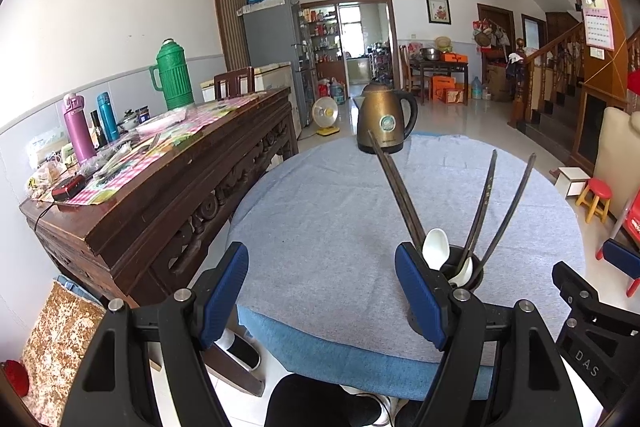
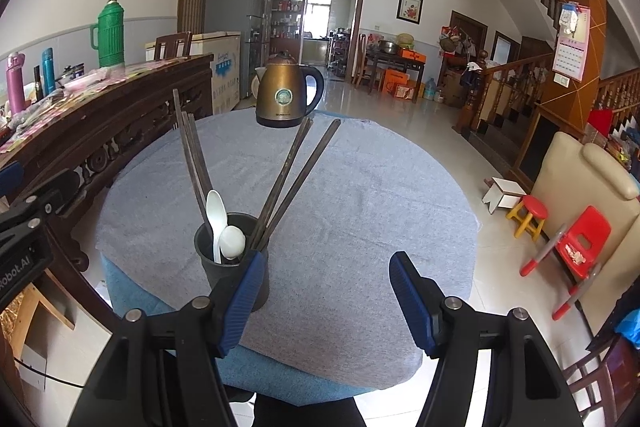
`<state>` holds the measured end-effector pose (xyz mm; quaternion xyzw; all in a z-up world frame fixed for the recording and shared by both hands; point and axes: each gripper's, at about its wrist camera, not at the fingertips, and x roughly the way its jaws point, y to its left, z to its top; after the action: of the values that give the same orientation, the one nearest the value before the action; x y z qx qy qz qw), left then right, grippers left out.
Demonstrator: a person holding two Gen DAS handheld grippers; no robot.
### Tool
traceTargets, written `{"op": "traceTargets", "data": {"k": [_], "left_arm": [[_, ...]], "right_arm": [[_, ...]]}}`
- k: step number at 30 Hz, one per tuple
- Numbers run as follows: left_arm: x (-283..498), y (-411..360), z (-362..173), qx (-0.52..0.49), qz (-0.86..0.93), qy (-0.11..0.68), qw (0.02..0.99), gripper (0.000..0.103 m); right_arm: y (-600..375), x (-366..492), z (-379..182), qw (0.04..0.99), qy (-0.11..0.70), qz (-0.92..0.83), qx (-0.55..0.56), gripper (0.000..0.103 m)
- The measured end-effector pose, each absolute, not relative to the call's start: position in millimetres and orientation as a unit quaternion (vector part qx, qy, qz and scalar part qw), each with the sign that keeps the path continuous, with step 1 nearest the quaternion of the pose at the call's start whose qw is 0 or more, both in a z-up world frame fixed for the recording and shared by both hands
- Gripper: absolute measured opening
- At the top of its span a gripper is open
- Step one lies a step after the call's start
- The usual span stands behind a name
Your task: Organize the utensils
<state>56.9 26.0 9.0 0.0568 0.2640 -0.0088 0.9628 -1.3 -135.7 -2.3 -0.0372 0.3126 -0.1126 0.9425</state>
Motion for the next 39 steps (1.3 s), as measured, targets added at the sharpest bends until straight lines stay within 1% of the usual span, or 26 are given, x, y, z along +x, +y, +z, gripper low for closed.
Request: {"op": "traceTargets", "data": {"k": [18,39], "left_arm": [[82,0,-15,0.077,-0.004,0.299,0.951,0.076],[77,12,-14,0.061,-0.018,0.295,0.953,0.076]], "right_arm": [[-153,23,-16,0.936,0.334,-0.102,-0.038,0.069],[-142,27,-19,0.933,0.34,-0.11,-0.046,0.069]]}}
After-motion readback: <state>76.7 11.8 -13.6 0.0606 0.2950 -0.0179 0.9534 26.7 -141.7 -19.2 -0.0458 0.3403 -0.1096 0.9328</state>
